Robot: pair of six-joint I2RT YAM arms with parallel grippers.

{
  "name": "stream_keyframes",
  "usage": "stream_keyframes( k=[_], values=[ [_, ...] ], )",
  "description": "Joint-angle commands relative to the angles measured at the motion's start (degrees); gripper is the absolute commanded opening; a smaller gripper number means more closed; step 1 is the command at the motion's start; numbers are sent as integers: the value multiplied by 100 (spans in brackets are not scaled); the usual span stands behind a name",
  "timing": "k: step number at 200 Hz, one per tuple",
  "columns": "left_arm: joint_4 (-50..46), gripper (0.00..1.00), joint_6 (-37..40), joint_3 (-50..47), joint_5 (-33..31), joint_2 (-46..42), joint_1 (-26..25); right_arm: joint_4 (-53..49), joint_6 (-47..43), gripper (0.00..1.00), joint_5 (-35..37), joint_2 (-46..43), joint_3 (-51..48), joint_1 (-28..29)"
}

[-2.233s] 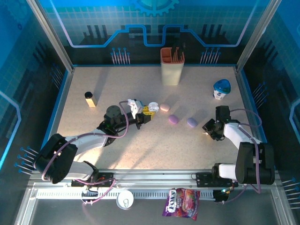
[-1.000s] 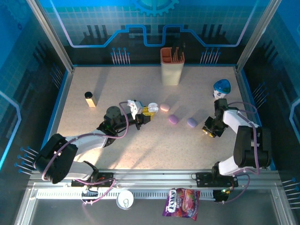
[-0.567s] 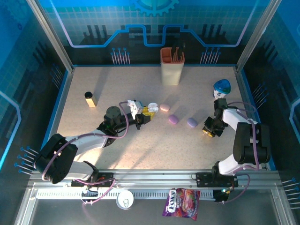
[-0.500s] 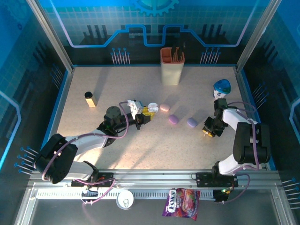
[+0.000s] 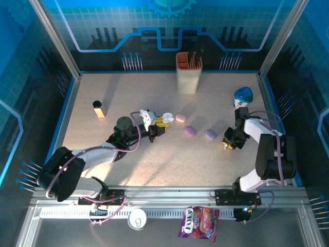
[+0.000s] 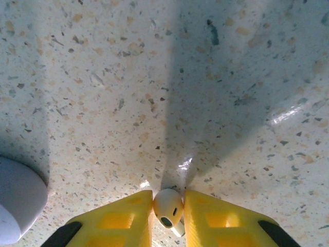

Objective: Insert wireless bluetooth earbuds into charging case

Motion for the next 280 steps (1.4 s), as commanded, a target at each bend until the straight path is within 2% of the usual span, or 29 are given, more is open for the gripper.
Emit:
stream_keyframes(
  k=[1,57,115,141,171,210,280],
  values=[
    [91,0,94,-39,-22,-105,20,-77,-99,20,-22,105,98,-131],
    [143,0,93,-43,-41,-74,18,-39,-33,15,-30,-179,-18,-142],
    [398,0,-73,173,40,206,18,1056,-178,15,-730,-1590,-513,-129],
    [521,0,-91,221,141,277,17,1490,-196,15,-899,-2215,-617,47],
    [499,0,-147,321,200,364,16,1863,-72,15,-1001,-2692,-522,422],
    [515,0,-244,439,181,482,10,2724,88,15,-941,-3148,-445,1217],
    [641,0,-498,561,241,586,16,3990,149,15,-1101,-3089,-93,2284]
  ],
)
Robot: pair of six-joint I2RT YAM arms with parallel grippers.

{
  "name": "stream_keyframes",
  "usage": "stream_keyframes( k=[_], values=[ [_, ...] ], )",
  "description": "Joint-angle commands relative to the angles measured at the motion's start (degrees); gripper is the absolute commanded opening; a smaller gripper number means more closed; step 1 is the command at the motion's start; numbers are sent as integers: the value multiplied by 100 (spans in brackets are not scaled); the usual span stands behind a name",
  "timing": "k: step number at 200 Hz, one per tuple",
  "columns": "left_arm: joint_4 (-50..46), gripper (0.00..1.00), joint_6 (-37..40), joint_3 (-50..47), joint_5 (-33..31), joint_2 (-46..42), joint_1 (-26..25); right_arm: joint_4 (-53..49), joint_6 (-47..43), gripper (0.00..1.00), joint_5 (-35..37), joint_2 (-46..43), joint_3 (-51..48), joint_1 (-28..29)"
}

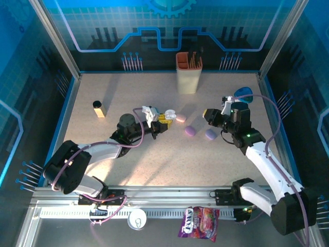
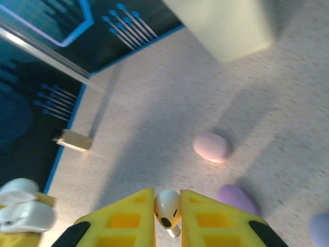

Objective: Insert wireless bluetooth earbuds into charging case

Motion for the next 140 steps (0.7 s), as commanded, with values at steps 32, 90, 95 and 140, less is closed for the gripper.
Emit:
stream_keyframes(
  k=[32,90,95,140],
  values=[
    [475,0,-363,255,198,127,11,1088,-68,15,-237,302,512,722],
    [771,0,-643,273,339,191,15,1611,-257,15,-536,700,677,1242],
    [772,0,-653,273,348,190,14,1650,-265,15,-582,734,838,1280],
    [702,0,-747,335,314,173,13,1832,-292,15,-671,1054,962,1496]
  ],
)
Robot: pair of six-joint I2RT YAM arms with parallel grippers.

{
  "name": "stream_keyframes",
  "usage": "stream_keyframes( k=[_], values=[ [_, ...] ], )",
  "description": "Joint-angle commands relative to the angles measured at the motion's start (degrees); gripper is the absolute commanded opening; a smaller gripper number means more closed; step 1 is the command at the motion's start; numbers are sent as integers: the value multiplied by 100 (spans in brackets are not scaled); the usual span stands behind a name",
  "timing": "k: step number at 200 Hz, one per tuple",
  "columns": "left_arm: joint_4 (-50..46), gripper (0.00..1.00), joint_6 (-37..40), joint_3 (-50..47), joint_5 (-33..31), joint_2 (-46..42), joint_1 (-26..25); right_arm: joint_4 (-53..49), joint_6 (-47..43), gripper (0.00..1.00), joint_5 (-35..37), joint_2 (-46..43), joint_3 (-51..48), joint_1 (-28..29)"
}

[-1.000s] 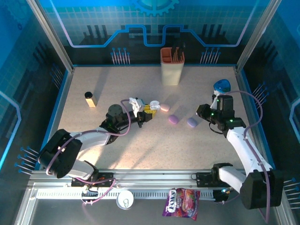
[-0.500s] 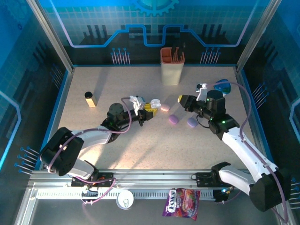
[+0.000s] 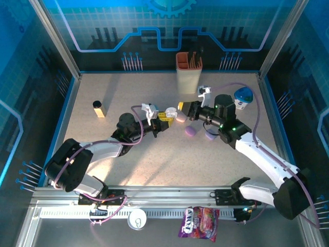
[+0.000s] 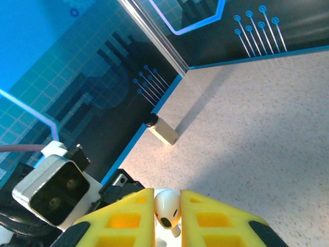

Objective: Insert wireless bluetooth earbuds into charging case

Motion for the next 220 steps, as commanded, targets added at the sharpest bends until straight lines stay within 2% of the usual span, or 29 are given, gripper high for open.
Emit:
stream_keyframes(
  k=[1,105,220],
  values=[
    [223,0,-150,230,128,39,11,334,-111,15,-145,131,197,135],
    [-56,0,-328,271,-225,-97,9,152,-181,15,-337,367,184,218],
    [-160,0,-566,347,-317,-75,16,91,-188,15,-663,501,138,219]
  ],
)
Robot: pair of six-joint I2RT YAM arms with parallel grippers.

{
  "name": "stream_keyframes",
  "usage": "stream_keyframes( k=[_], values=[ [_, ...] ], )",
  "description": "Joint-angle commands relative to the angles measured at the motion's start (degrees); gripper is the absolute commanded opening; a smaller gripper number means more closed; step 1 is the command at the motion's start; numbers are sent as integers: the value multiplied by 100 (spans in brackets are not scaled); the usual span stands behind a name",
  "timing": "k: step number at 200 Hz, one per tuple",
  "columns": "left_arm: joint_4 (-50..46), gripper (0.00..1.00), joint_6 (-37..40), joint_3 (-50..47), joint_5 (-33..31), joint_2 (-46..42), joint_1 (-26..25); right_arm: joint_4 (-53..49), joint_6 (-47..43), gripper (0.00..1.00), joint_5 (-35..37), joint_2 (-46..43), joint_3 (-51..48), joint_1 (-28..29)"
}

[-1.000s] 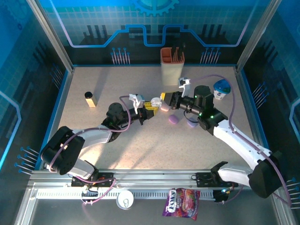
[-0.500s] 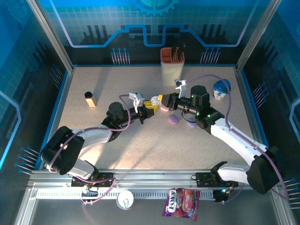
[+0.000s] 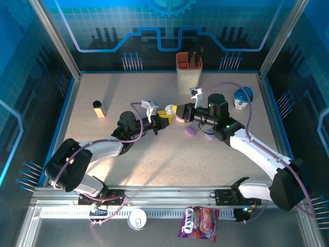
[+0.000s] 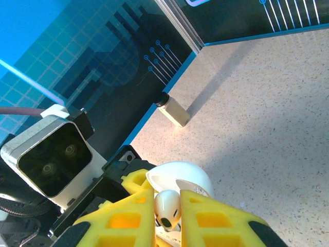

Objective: Insert wireless bluetooth earbuds into charging case

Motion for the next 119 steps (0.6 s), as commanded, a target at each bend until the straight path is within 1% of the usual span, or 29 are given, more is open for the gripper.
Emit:
stream_keyframes(
  k=[1,29,67,96,119],
  values=[
    [65,0,-119,184,-81,-75,17,-39,-77,15,-229,47,103,86],
    [144,0,-145,158,-69,-84,11,-335,-235,16,-134,0,94,83],
    [209,0,-164,140,-15,-101,12,-716,-423,26,216,-58,183,78],
    [232,0,-173,123,-1,-91,17,-745,-443,42,375,-133,259,76],
    [243,0,-171,114,8,-88,16,-697,-446,50,500,-255,202,37]
  ],
)
